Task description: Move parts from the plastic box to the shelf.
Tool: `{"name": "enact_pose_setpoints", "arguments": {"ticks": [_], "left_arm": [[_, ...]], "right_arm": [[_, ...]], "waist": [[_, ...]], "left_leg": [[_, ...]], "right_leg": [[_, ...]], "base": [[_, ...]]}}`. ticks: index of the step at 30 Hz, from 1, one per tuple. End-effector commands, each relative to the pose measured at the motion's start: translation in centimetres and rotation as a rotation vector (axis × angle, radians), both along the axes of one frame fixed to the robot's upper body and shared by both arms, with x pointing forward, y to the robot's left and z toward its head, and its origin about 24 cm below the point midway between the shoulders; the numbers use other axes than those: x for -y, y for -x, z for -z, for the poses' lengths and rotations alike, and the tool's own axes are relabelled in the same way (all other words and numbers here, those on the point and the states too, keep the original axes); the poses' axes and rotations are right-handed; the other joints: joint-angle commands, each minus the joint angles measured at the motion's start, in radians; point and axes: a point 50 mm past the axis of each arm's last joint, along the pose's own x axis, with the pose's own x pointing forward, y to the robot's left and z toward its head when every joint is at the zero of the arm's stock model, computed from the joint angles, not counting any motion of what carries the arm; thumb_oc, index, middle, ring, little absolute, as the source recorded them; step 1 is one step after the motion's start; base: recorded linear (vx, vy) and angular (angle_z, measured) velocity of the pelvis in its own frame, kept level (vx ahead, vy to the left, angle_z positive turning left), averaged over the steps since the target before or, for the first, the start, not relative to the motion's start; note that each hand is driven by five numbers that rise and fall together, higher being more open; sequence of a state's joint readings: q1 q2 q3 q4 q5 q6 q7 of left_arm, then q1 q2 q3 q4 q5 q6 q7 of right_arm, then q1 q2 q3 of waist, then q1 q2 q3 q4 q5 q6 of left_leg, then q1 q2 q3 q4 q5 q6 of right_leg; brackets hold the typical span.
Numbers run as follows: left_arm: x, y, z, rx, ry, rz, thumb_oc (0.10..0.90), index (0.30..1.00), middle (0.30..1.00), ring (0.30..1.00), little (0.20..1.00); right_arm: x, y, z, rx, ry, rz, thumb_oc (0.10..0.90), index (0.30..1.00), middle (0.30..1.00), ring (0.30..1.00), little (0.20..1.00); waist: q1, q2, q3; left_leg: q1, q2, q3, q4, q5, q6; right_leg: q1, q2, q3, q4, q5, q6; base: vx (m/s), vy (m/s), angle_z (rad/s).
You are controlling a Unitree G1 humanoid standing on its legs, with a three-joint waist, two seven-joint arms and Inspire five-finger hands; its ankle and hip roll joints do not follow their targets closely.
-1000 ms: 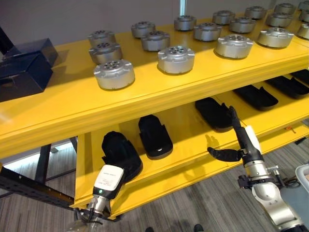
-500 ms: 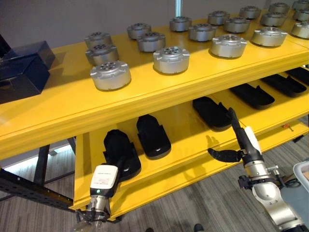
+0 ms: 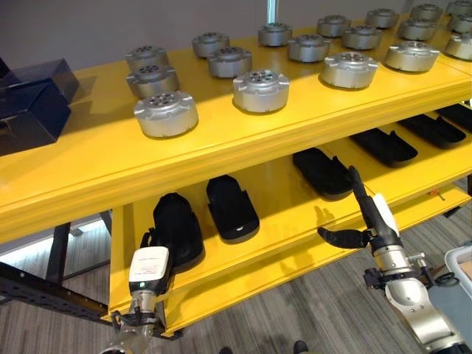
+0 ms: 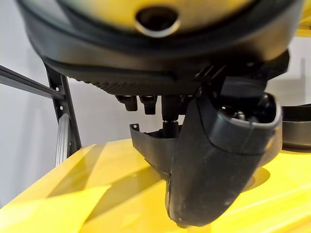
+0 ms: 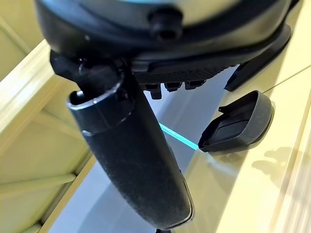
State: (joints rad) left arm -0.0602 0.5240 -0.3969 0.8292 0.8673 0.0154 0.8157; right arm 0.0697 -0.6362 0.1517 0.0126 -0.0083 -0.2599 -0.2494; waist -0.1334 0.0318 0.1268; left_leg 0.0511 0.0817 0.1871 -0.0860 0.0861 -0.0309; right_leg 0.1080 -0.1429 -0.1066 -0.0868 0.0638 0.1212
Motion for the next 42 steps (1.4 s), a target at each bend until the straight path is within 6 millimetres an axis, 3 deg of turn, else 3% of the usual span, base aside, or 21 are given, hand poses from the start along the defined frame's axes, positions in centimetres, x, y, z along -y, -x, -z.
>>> {"name": "enact_pose_setpoints", "arguments": {"ticks": [1, 8, 15, 30, 42], "left_arm": [[-9.0, 1.0, -2.7, -0.076, -0.224, -0.365, 0.900, 1.000, 1.000, 1.000, 1.000], [-8.3, 1.4, -1.7, -0.160, -0.223, -0.313, 0.900, 1.000, 1.000, 1.000, 1.000], [-8.4, 2.5, -0.6, -0.218, -0.182, -0.383, 0.900, 1.000, 1.000, 1.000, 1.000], [-9.8, 1.3, -2.6, -0.076, -0.094, -0.552, 0.900, 1.000, 1.000, 1.000, 1.000], [-8.0, 1.2, -1.5, -0.035, 0.020, -0.582, 0.900, 1.000, 1.000, 1.000, 1.000]], "right_arm": [[-1.0, -2.1, -6.5, 0.314, -0.037, -0.066, 0.900, 1.000, 1.000, 1.000, 1.000], [-1.1, -2.1, -6.6, 0.319, -0.038, -0.075, 0.900, 1.000, 1.000, 1.000, 1.000], [-1.2, -2.4, -6.7, 0.319, -0.035, -0.086, 0.900, 1.000, 1.000, 1.000, 1.000], [-1.6, -2.1, -6.8, 0.327, -0.023, -0.089, 0.900, 1.000, 1.000, 1.000, 1.000], [-1.8, -1.9, -6.6, 0.331, -0.039, -0.077, 0.900, 1.000, 1.000, 1.000, 1.000]], "waist": [[0.035, -0.043, 0.036], [0.034, -0.042, 0.039], [0.033, -0.042, 0.040], [0.040, -0.047, 0.040], [0.049, -0.054, 0.036]], "left_leg": [[0.035, 0.040, 0.030, 0.081, -0.122, -0.006], [0.034, 0.041, 0.029, 0.085, -0.124, -0.005], [0.034, 0.041, 0.030, 0.084, -0.123, -0.006], [0.030, 0.042, 0.026, 0.088, -0.122, -0.006], [0.034, 0.044, 0.016, 0.086, -0.124, -0.006]], "right_leg": [[-0.048, -0.056, -0.004, 0.146, -0.106, 0.032], [-0.050, -0.056, -0.003, 0.150, -0.108, 0.032], [-0.051, -0.055, -0.002, 0.149, -0.110, 0.032], [-0.052, -0.057, -0.008, 0.156, -0.111, 0.030], [-0.043, -0.056, -0.013, 0.154, -0.113, 0.026]], "base": [[0.00, 0.000, 0.00], [0.00, 0.000, 0.00], [0.00, 0.000, 0.00], [0.00, 0.000, 0.00], [0.00, 0.000, 0.00]]}}
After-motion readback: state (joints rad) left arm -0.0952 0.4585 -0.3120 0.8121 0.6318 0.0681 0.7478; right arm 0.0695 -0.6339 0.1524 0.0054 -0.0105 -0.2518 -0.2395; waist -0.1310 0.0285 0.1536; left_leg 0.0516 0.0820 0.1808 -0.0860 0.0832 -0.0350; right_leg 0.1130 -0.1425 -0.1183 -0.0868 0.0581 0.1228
